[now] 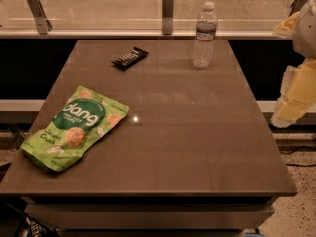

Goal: Move water bottle near green rice chip bag

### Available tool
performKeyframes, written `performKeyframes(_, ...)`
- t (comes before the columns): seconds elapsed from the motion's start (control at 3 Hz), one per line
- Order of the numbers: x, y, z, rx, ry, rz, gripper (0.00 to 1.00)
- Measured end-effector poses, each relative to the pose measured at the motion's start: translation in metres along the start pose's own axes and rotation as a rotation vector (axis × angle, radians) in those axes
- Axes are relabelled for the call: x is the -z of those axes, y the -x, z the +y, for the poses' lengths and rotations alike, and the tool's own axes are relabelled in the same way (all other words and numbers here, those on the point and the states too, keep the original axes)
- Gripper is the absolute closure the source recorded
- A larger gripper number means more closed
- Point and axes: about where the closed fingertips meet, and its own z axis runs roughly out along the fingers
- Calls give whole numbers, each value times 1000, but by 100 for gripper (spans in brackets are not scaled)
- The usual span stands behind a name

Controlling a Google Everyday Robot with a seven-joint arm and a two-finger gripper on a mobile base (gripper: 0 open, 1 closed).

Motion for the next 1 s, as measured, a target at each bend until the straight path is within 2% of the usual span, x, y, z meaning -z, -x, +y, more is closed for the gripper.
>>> performKeyframes(0.67,3,2,-3,-14,-6,-16,0)
performKeyframes(1.0,5,6,-14,-51,-13,-51,0)
